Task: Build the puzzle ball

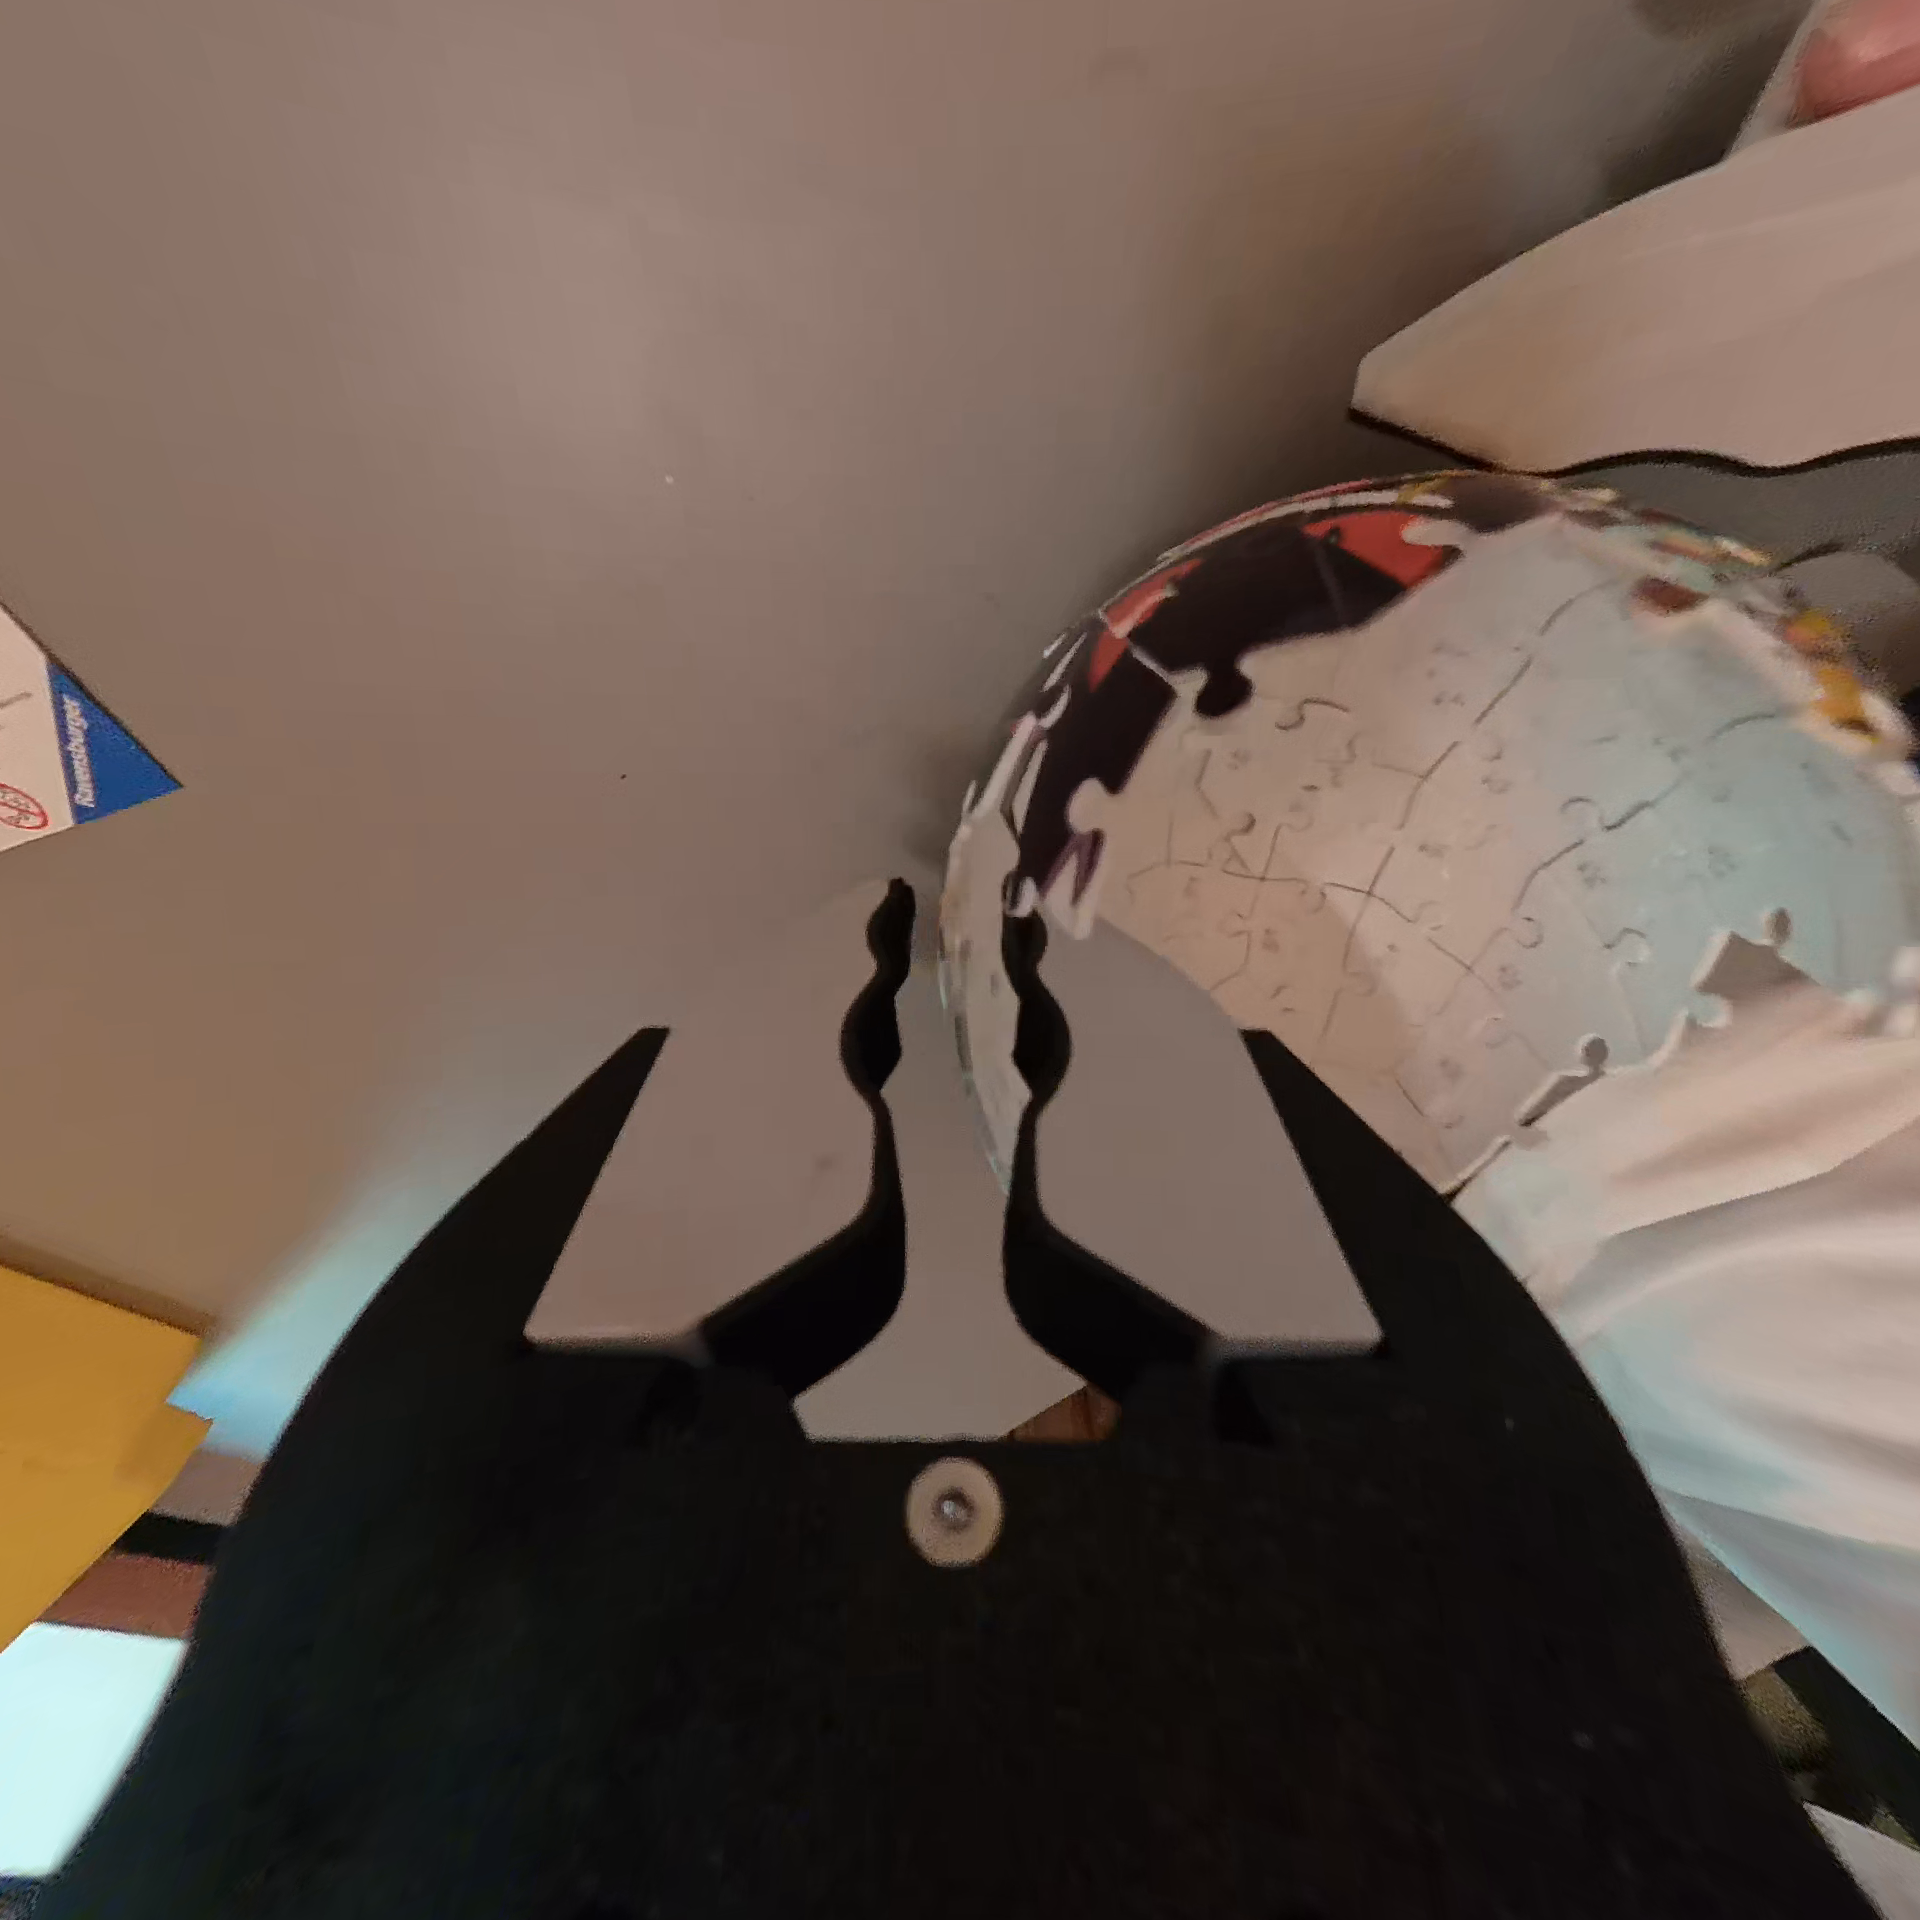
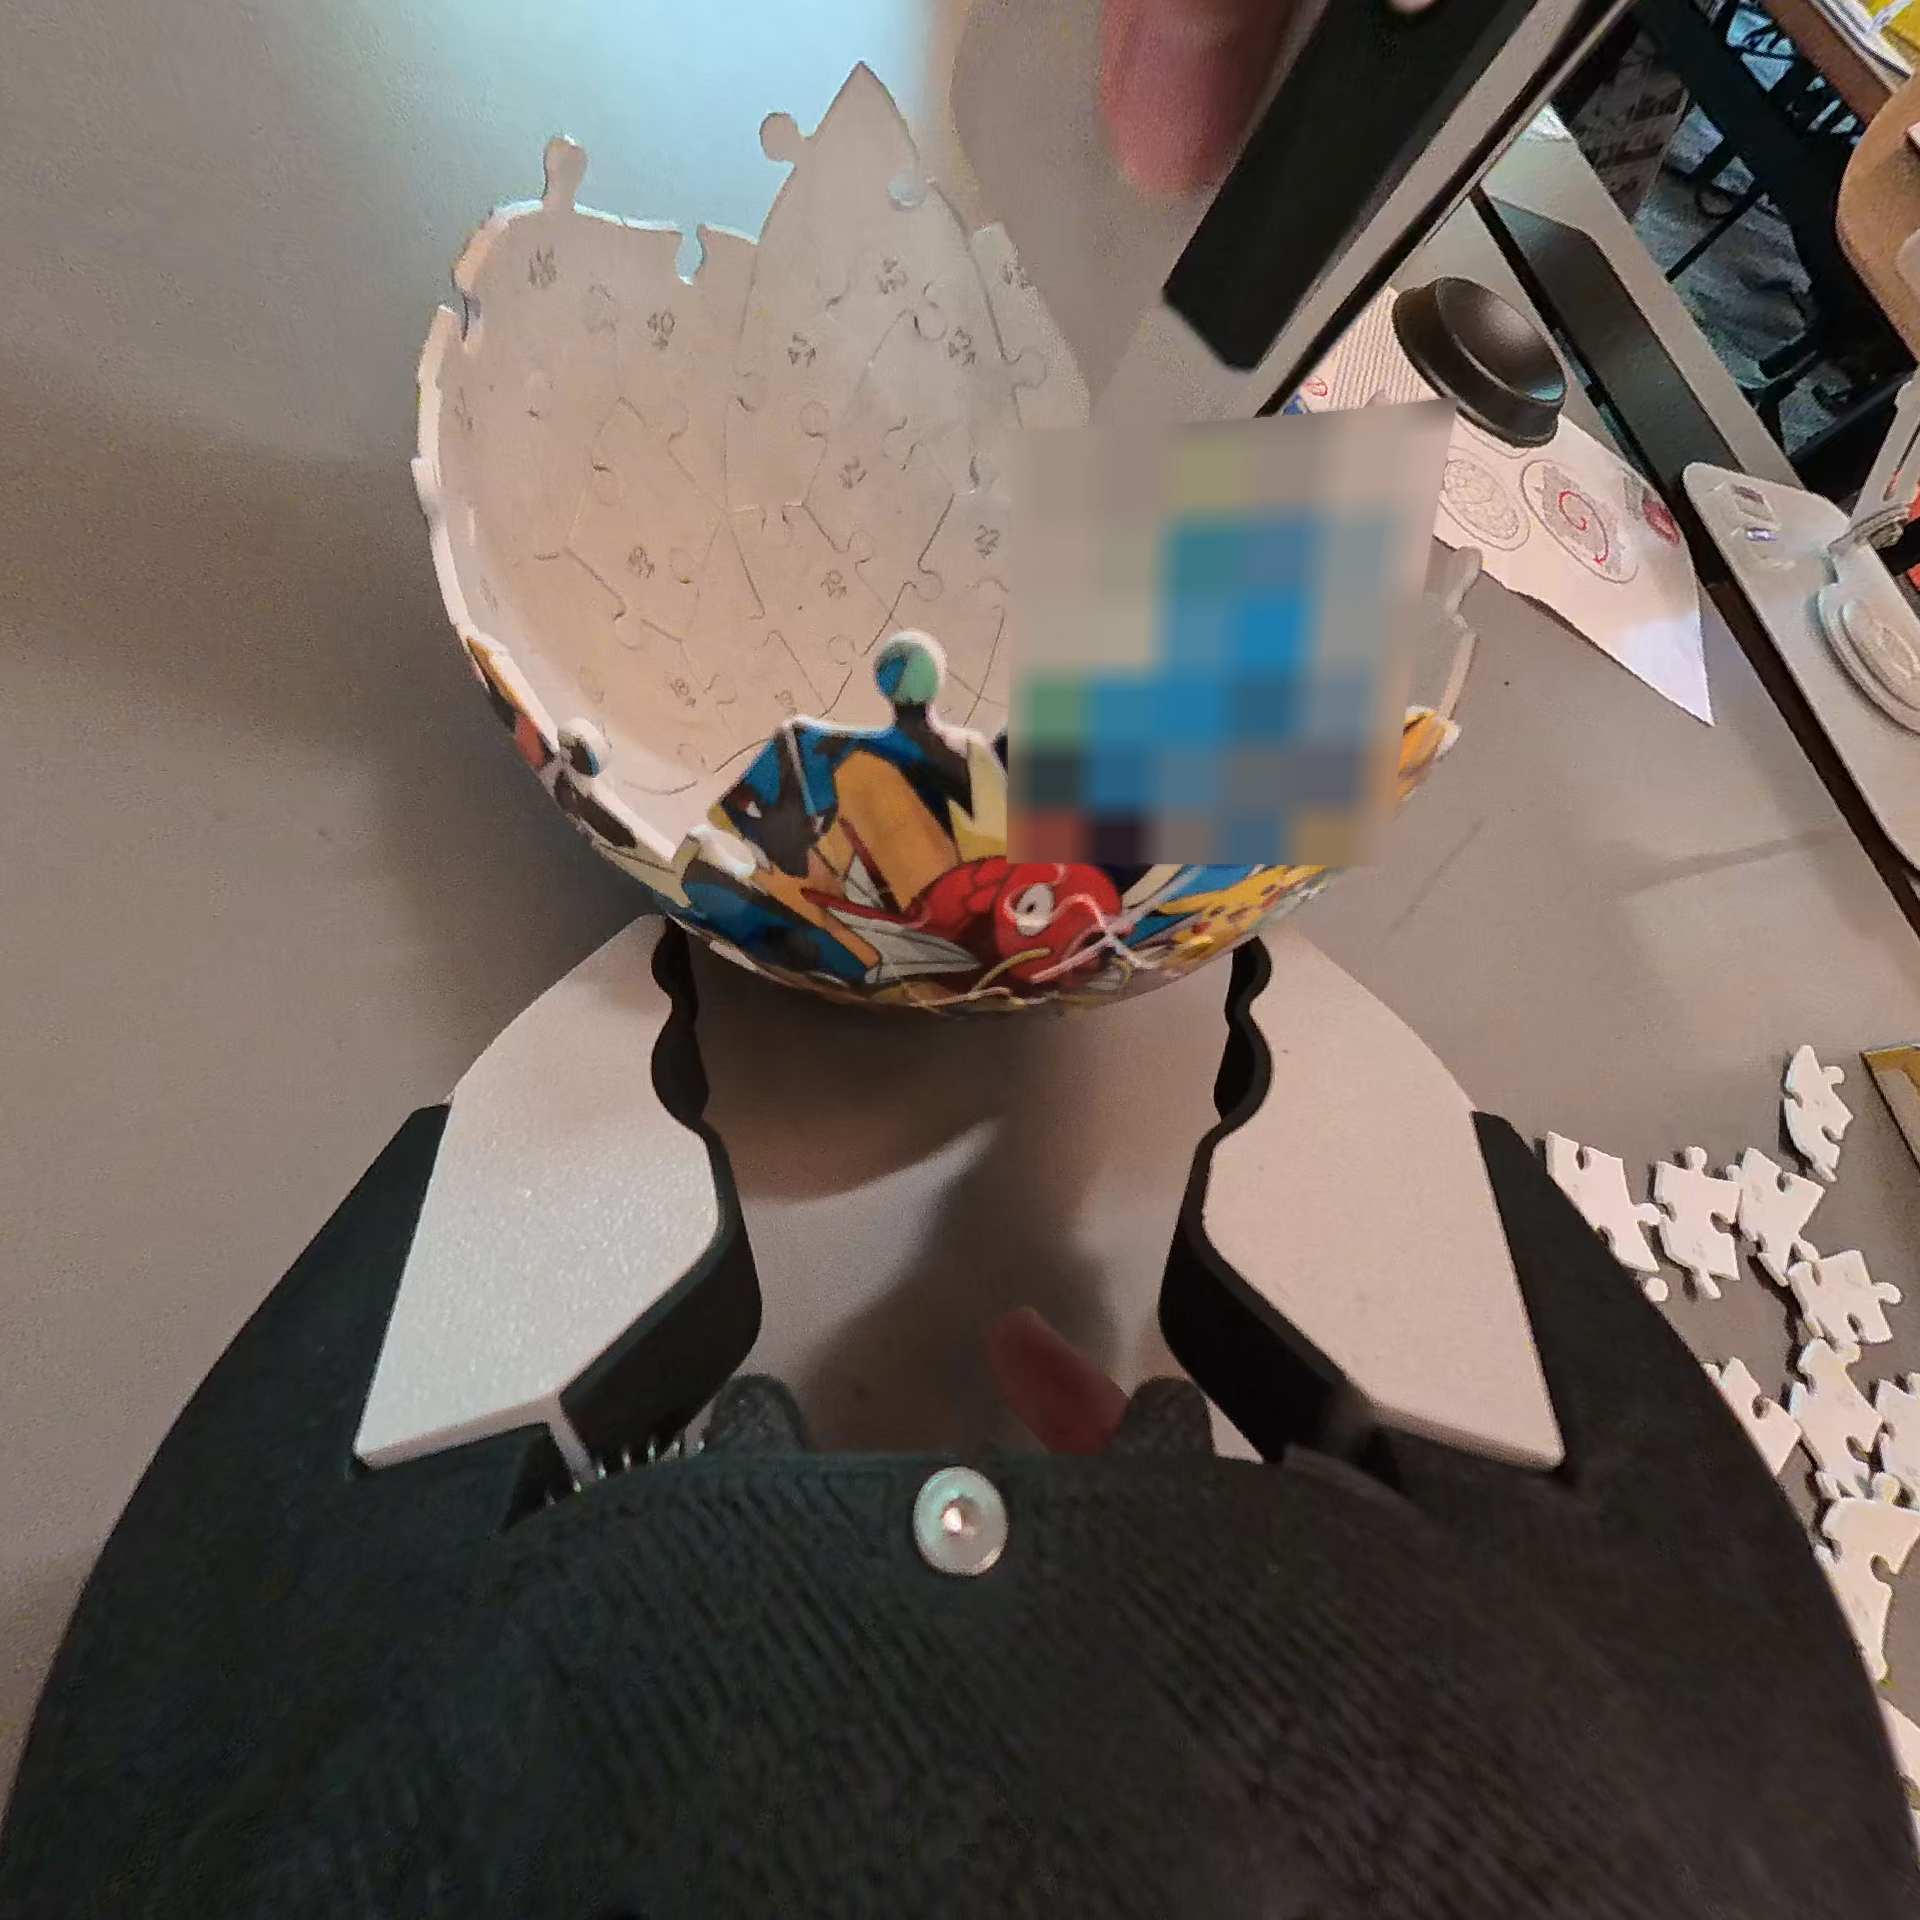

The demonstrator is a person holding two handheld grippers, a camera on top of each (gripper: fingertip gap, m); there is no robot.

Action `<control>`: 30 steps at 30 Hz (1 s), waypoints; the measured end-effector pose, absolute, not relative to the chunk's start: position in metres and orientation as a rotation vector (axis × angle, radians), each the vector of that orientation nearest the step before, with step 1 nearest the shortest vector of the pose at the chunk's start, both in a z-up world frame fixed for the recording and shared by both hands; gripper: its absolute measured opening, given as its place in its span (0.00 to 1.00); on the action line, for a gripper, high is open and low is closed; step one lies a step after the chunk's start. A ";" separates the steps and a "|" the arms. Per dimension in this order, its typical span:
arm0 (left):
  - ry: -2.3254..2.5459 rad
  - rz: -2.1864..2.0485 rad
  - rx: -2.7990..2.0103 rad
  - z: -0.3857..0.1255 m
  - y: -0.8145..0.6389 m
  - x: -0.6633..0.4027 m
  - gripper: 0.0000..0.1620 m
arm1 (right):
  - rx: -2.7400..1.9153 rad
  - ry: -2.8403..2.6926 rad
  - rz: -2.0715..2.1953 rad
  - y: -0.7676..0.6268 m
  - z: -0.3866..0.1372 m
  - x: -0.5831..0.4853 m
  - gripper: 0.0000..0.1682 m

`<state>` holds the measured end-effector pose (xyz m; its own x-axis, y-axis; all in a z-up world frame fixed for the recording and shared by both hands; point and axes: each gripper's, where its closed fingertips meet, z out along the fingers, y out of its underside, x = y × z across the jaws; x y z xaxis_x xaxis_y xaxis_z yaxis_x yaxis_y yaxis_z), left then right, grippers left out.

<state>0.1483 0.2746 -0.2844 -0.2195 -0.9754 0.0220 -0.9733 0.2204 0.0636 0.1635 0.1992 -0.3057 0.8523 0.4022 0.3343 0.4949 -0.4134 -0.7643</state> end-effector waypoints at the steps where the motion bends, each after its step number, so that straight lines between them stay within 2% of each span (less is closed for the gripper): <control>1: -2.401 -0.013 1.945 -0.280 0.274 0.150 0.11 | -2.056 -0.656 -0.123 0.199 -0.306 0.164 0.58; 3: -2.390 0.057 1.968 -0.270 0.273 0.152 0.15 | -2.057 -0.660 -0.127 0.199 -0.306 0.163 0.58; 7: -2.474 -0.007 1.961 -0.260 0.281 0.149 0.15 | -2.056 -0.659 -0.124 0.200 -0.306 0.163 0.58; 13: -2.633 -0.233 1.807 -0.277 0.276 0.139 0.15 | -2.059 -0.663 -0.125 0.200 -0.306 0.161 0.58; 20: -2.739 -0.320 1.804 -0.283 0.283 0.145 0.06 | -2.059 -0.662 -0.119 0.199 -0.306 0.161 0.57; 30: -2.790 -0.236 1.828 -0.273 0.286 0.150 0.03 | -2.057 -0.676 -0.113 0.199 -0.306 0.159 0.55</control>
